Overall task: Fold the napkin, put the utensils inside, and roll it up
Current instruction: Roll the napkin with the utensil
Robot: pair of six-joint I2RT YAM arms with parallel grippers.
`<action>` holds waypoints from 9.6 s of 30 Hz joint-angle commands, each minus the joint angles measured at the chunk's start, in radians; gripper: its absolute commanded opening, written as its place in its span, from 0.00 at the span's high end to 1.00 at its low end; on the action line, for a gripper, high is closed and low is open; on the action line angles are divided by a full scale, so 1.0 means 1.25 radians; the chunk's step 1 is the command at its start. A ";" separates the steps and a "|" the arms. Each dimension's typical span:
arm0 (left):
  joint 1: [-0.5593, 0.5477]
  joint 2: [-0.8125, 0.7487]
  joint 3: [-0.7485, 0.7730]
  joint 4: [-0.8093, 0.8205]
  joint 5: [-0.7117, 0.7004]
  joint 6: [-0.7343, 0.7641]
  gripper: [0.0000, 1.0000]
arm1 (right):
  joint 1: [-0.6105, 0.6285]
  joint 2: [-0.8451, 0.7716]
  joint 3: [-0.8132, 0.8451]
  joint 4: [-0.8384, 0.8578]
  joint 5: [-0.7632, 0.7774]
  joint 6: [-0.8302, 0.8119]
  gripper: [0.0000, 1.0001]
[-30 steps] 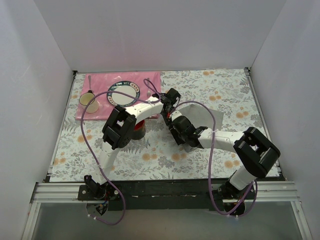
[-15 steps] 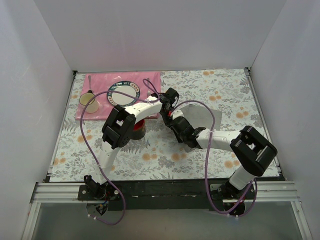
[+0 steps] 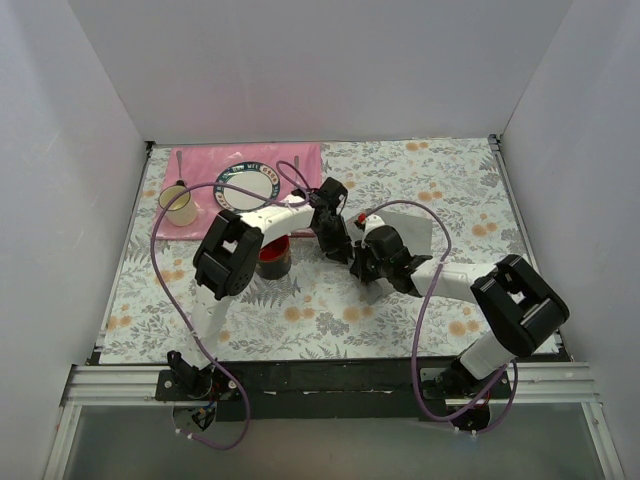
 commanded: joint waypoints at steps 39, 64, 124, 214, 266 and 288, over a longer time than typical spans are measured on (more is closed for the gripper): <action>0.014 -0.140 -0.212 0.378 0.005 0.179 0.74 | -0.345 0.276 0.066 -0.094 -0.737 0.125 0.99; 0.072 0.006 -0.317 0.361 0.007 0.167 1.00 | -0.253 0.082 0.344 -0.545 -0.416 -0.224 0.34; 0.119 -0.221 -0.071 0.209 0.012 0.193 0.48 | -0.183 0.261 0.052 -0.055 -0.674 0.098 0.99; 0.003 0.040 0.047 -0.303 -0.122 0.031 1.00 | 0.331 0.148 0.228 -0.352 0.572 -0.052 0.50; 0.025 -0.155 -0.105 0.205 -0.003 0.217 0.71 | -0.274 0.287 -0.151 0.261 -0.711 0.281 0.99; 0.060 -0.022 -0.169 0.274 -0.063 0.259 0.97 | -0.281 -0.024 0.019 -0.377 -0.444 -0.053 0.46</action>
